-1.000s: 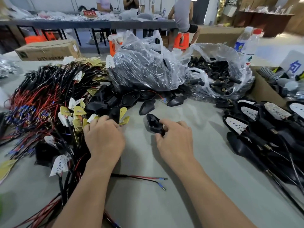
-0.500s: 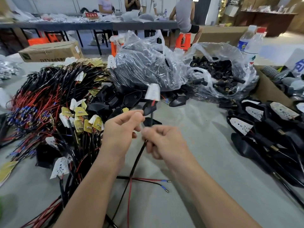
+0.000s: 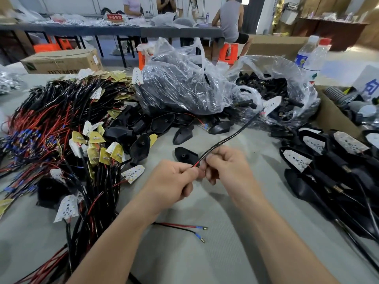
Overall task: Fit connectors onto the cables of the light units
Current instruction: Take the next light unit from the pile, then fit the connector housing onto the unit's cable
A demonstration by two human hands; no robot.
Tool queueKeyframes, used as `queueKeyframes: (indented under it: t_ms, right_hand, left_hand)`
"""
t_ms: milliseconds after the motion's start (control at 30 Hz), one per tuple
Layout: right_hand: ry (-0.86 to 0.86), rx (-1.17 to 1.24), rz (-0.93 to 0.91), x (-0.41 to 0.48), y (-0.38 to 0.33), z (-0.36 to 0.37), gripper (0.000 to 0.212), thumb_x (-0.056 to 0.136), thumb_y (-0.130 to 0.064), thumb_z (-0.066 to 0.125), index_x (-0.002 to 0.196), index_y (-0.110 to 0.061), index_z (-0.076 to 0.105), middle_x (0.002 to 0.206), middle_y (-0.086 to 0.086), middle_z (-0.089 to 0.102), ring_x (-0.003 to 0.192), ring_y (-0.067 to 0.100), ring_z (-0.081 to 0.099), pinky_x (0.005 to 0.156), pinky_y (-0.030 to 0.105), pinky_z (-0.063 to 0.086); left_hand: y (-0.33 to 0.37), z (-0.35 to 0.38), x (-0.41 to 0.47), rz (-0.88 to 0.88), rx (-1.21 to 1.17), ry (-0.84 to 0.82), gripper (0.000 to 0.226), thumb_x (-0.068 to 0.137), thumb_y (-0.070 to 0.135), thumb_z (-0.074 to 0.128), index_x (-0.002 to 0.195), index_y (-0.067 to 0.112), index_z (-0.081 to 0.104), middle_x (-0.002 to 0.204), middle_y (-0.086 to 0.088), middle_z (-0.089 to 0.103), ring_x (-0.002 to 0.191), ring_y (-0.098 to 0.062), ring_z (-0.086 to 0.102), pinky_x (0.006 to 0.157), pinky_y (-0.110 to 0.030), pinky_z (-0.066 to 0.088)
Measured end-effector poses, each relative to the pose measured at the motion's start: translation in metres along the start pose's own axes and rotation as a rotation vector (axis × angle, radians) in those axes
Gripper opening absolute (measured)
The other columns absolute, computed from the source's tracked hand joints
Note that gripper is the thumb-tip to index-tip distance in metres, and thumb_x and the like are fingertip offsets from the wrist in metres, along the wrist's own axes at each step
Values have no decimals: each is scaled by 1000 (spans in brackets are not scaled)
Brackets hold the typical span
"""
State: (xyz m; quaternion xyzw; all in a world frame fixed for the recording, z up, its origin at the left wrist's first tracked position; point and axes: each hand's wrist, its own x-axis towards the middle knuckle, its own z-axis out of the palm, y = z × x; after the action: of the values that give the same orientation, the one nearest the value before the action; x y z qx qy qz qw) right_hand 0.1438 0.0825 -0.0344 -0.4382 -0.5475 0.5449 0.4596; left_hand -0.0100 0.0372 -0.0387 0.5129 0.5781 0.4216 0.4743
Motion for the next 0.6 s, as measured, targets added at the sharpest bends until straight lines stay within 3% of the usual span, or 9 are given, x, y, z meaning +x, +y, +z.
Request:
queueKeyframes:
  t_ms: [100,167,300,367,433,500,600]
  right_hand:
    - [-28,116,9,-2,-7,-1,29,96,8,45,81,-8,63,73,12,70,55,21,59,49,27,48]
    - [-58,186,37,-2,-9,-6,22,96,4,50,90,-8,67,80,12,73,64,21,63,55,25,51]
    - [-47,10,27,-5,-3,0,17,94,-5,63,81,-13,71,83,19,75,65,18,61,56,22,49]
    - [6,-8,8,-4,0,2,17,93,-4,65,79,-11,71,79,18,74,58,14,58,52,21,46]
    - [31,21,5,-2,0,0,15,92,-1,63,81,-8,70,73,12,73,54,13,56,52,21,43]
    - [48,74,12,0,-2,-5,17,93,2,59,83,-10,66,71,8,73,52,13,56,52,23,42]
    - [70,72,-28,1,-5,-12,19,96,3,51,84,-11,56,70,8,72,47,15,57,46,23,39]
  left_hand:
    - [0,-1,3,50,19,149,29,98,22,63,77,10,79,50,-6,52,48,-15,37,49,-23,30]
    - [1,-6,6,79,9,185,27,98,21,64,77,16,81,46,0,47,44,-11,34,45,-17,29]
    - [-2,-2,4,117,187,-14,37,97,30,66,71,4,72,44,3,45,41,-9,31,45,-21,27]
    - [-5,0,3,118,304,-57,50,92,43,68,58,7,61,43,4,46,42,-10,35,47,-26,29]
    - [-4,2,1,111,311,-34,53,81,61,65,59,13,67,47,1,55,44,-11,46,50,-26,39]
    - [-3,1,1,117,233,123,60,74,71,57,70,14,75,60,-5,66,55,-16,59,62,-35,50]
    - [-10,-5,9,100,371,484,52,84,66,52,91,19,74,72,0,66,74,-14,62,71,-38,50]
